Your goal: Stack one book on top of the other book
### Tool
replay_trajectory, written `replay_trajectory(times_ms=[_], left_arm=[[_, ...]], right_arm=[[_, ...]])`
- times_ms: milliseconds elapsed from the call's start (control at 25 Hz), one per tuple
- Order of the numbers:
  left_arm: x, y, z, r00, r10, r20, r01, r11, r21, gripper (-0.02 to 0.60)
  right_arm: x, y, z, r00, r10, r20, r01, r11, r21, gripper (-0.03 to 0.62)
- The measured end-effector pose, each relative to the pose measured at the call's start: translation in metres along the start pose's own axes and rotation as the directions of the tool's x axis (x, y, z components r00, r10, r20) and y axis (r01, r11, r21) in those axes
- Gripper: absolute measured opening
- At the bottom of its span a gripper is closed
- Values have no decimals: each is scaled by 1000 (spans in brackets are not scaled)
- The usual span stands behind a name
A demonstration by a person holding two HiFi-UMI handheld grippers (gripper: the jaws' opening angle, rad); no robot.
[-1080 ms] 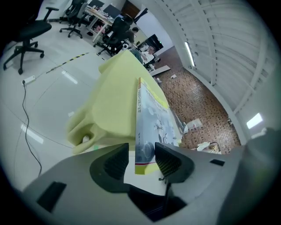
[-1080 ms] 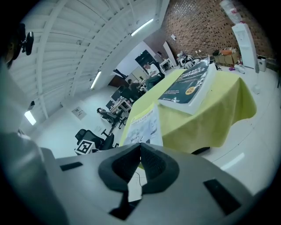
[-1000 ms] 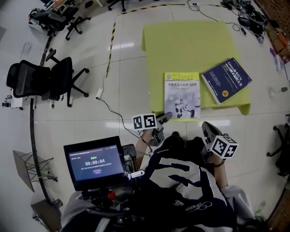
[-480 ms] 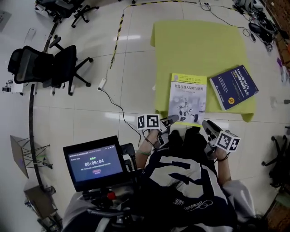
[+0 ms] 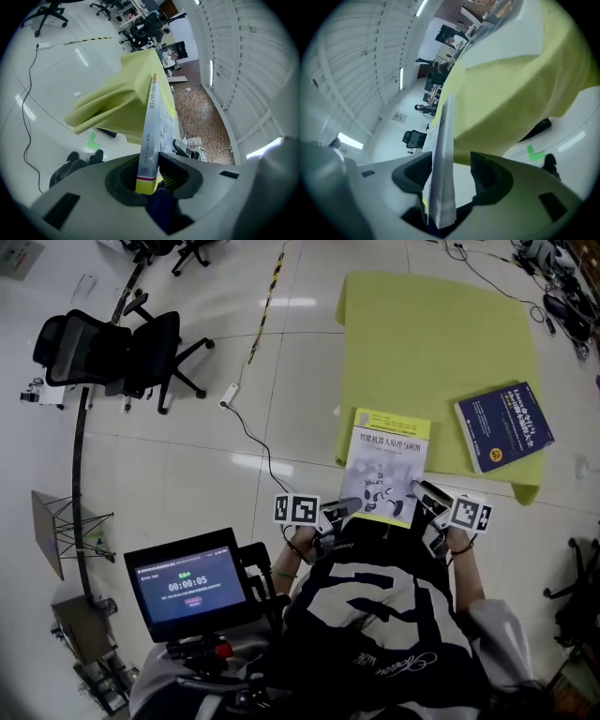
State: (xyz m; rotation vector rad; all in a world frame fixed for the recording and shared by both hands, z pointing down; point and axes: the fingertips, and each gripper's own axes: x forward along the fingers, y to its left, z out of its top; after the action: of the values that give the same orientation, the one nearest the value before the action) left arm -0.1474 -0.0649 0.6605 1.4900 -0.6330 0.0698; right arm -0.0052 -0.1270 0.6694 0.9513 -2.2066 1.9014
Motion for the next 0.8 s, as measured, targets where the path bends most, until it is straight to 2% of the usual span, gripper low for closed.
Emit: replay_trajectory(times_ms=[160,240,400,520,640,800], left_arm=[[-10,4,-7,1000,15,9,-15,1000,-9,91],[-10,7,-7,1000,25,16,-25,1000,-7,91],[-3,1,1,998,66,16,-67,997,35,91],[-32,5,-19,993,121,-5,-120,984,133,91],[-58,4,-34,983,181,-25,-167,948,270,92],[-60,-14,-34,985,172,-31,-148,916,373,97]], right_arm=[[26,8,-11,998,60,-20,-59,998,17,225],[31,14,-12,997,82,0,-82,997,2,127],[26,16,1,998,57,13,-56,998,-18,112],[20,40,-35,1000,-3,11,4,992,-128,94],[17,60,-64,998,-60,4,59,965,-257,94],[4,69,-61,997,-59,42,69,956,-284,101]])
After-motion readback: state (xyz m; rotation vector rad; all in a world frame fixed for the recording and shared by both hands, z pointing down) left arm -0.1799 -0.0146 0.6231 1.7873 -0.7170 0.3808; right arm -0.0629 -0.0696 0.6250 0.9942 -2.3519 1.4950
